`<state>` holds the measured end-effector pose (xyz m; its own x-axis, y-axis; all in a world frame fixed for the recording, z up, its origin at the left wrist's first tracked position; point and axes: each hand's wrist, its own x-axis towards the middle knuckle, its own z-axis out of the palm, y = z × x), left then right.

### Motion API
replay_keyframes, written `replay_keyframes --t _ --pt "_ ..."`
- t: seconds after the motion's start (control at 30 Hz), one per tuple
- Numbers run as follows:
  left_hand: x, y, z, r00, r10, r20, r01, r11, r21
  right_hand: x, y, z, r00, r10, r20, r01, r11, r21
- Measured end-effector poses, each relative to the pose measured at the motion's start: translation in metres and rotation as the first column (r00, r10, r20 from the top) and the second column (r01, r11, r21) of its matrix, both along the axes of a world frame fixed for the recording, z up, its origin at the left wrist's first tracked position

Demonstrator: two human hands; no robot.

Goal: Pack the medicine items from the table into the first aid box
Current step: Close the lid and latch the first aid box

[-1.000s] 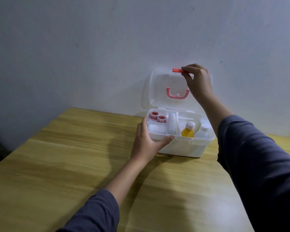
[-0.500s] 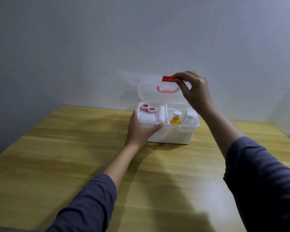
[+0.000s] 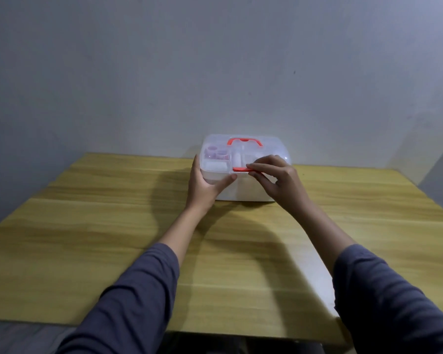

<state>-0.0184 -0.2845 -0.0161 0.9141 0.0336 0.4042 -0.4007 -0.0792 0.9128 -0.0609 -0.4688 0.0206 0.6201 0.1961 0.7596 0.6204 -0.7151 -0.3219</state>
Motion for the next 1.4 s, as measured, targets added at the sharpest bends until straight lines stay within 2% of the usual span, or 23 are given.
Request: replay_keyframes --t 0.2,0.43,0.57,0.73,0.93,1.3,1.4 --pt "0.0 0.001 -0.001 0.996 -0.02 0.081 0.017 0.999 0.032 -0.002 -0.001 -0.011 0.999 0.01 0.047 -0.009 1.0 -0.028" --pt "0.006 0.014 -0.006 0.997 -0.074 -0.004 0.074 0.991 0.112 -0.009 -0.01 -0.015 1.0 0.004 0.004 -0.003 0.991 -0.131" --pt "0.007 0.017 -0.007 0.995 -0.085 -0.051 0.092 0.984 0.155 -0.005 -0.01 -0.004 0.994 -0.102 0.036 0.106 0.987 -0.124" --pt "0.004 0.016 -0.005 0.996 -0.053 -0.071 0.064 0.985 0.16 0.007 -0.006 -0.004 0.971 -0.241 0.0 0.234 0.945 -0.227" --pt "0.001 0.014 -0.004 0.996 -0.03 -0.081 0.044 0.985 0.168 0.011 -0.002 -0.012 0.97 -0.241 0.008 0.24 0.961 -0.134" --pt "0.001 0.018 0.002 0.993 -0.079 -0.086 0.091 0.984 0.153 0.003 -0.005 0.003 0.959 -0.279 -0.053 0.261 0.939 -0.224" --pt "0.002 0.02 0.006 0.989 -0.104 -0.105 0.12 0.979 0.163 0.003 -0.013 0.006 0.932 -0.338 -0.128 0.319 0.936 -0.149"
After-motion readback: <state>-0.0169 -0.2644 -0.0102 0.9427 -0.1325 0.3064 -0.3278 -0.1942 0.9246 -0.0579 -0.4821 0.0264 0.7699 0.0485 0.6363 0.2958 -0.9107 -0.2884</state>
